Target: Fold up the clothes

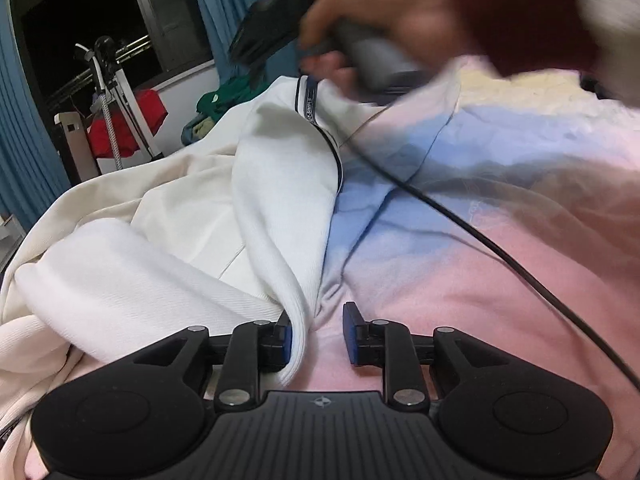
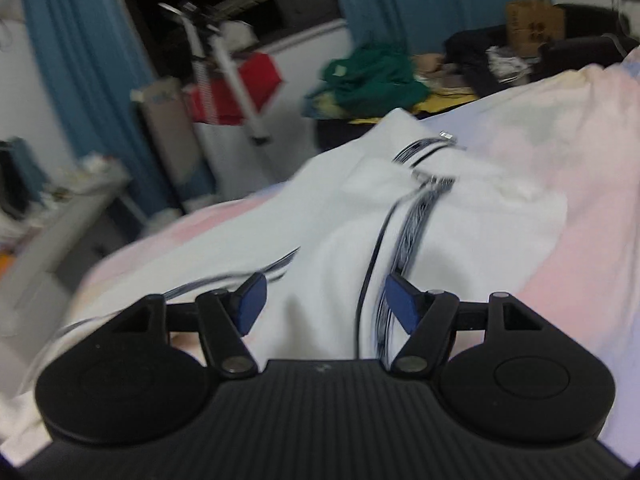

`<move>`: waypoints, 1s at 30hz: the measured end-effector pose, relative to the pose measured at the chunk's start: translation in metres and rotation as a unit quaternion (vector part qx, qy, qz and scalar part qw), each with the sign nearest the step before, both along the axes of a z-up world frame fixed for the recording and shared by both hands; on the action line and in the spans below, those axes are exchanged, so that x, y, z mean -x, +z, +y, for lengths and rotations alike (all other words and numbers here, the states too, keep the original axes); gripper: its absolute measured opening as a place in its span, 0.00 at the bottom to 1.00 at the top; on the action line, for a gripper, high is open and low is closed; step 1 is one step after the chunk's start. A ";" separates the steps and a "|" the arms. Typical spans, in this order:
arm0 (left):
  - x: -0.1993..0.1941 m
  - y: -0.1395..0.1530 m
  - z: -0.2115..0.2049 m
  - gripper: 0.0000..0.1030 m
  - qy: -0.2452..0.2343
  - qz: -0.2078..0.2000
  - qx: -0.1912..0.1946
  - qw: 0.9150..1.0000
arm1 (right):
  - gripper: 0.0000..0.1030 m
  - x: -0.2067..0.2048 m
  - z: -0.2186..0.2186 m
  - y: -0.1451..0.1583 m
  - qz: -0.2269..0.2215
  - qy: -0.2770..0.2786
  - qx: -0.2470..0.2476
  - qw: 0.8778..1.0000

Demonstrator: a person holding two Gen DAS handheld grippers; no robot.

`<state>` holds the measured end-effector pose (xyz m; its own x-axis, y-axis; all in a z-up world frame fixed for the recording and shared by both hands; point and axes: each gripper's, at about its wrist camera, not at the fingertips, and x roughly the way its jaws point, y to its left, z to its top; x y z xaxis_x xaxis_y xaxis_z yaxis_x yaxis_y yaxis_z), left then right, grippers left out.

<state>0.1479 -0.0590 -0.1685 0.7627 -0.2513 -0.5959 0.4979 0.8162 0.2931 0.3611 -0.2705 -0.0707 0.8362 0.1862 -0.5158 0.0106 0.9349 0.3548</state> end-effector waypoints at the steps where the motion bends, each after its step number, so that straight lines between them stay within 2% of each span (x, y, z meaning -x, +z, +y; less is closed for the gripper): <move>1: -0.002 0.000 0.002 0.23 0.000 0.002 0.007 1.000 | 0.67 -0.019 0.004 -0.002 0.005 -0.007 0.013 1.000; 3: -0.007 0.000 0.005 0.23 -0.001 0.008 0.022 1.000 | 0.67 -0.050 0.013 -0.006 0.011 -0.012 0.046 0.999; 5: -0.011 -0.001 0.007 0.24 -0.002 0.010 0.033 0.999 | 0.66 -0.072 0.025 -0.014 0.024 -0.006 0.099 0.995; 9: -0.015 -0.002 0.008 0.24 -0.011 0.009 0.040 0.999 | 0.62 -0.103 0.043 -0.036 0.073 0.003 0.213 0.974; 10: -0.015 -0.002 0.009 0.24 -0.011 0.010 0.041 0.999 | 0.55 -0.102 0.044 -0.039 0.077 -0.002 0.234 0.969; 11: -0.015 -0.002 0.009 0.24 -0.012 0.010 0.042 0.999 | 0.27 -0.101 0.045 -0.041 0.080 -0.007 0.255 0.963; 12: -0.016 -0.001 0.010 0.24 -0.012 0.010 0.044 0.999 | 0.04 -0.097 0.039 -0.040 0.080 -0.018 0.261 0.962; 13: -0.016 -0.001 0.010 0.24 -0.013 0.011 0.045 0.999 | 0.02 -0.093 0.033 -0.038 0.079 -0.030 0.265 0.960; 19: -0.016 0.000 0.011 0.24 -0.017 0.009 0.047 0.999 | 0.02 -0.035 -0.043 -0.008 0.045 -0.111 0.209 0.971; 22: -0.014 -0.003 0.007 0.24 -0.021 -0.001 0.032 0.999 | 0.02 -0.008 -0.074 0.000 0.056 -0.123 0.180 0.974; 25: -0.017 -0.001 0.007 0.24 -0.015 0.006 0.038 0.999 | 0.03 0.009 -0.090 0.011 0.056 -0.101 0.122 0.986; 30: -0.018 0.002 0.010 0.24 0.000 0.021 0.057 0.998 | 0.06 0.002 -0.066 0.030 0.047 -0.051 0.064 0.996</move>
